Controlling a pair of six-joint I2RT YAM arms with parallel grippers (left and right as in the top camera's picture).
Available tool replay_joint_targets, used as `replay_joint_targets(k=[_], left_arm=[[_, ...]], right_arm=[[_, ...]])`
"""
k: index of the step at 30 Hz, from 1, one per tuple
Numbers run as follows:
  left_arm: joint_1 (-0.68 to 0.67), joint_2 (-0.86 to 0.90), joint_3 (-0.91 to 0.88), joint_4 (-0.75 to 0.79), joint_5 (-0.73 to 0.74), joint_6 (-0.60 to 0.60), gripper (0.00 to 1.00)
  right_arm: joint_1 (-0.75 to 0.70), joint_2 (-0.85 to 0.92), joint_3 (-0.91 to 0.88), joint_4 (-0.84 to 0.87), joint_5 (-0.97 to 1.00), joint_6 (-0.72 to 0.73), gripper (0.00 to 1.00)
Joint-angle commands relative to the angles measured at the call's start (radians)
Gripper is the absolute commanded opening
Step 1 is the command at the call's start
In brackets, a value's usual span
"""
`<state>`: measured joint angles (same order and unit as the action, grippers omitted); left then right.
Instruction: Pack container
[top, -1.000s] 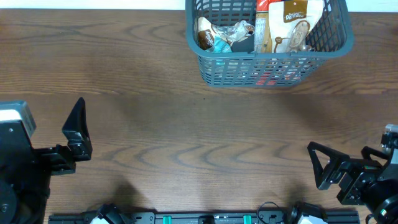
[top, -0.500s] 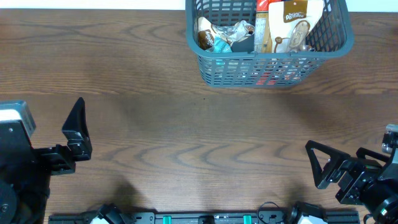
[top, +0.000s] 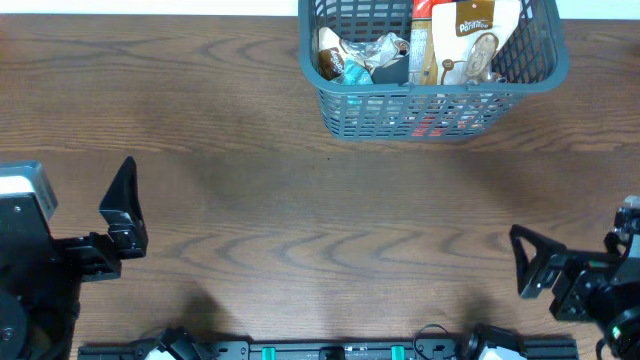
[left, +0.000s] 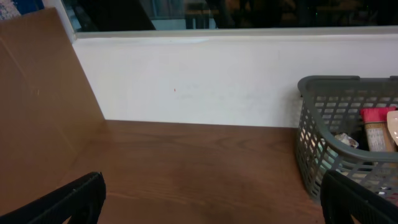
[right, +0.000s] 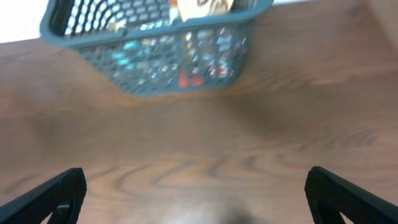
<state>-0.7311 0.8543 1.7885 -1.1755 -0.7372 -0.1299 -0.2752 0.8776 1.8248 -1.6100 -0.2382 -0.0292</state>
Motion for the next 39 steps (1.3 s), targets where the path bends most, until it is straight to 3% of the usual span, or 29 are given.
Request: replay_joint_targets(k=[1,11,18,27,39], left_arm=[[0.001,-0.001,0.002,-0.003,-0.015,0.006,0.99],[0.001,-0.001,0.002,-0.003,-0.015,0.006,0.99],[0.001,-0.001,0.002,-0.003,-0.015,0.006,0.99],[0.001,-0.001,0.002,-0.003,-0.015,0.006,0.99],[0.001,-0.001,0.002,-0.003,-0.015,0.006,0.98]], right_arm=[[0.022,-0.054,-0.105,0.124,0.05,-0.067,0.99],[0.2,-0.39,-0.85,0.895,0.047,-0.108,0.99],[0.24,-0.526,-1.289,1.265,0.047,-0.107,0.99],[0.24,-0.713,-1.611,1.465,0.052,-0.108,0.99],[0.24,-0.836,-1.765,1.517,0.051,-0.081,0.99]])
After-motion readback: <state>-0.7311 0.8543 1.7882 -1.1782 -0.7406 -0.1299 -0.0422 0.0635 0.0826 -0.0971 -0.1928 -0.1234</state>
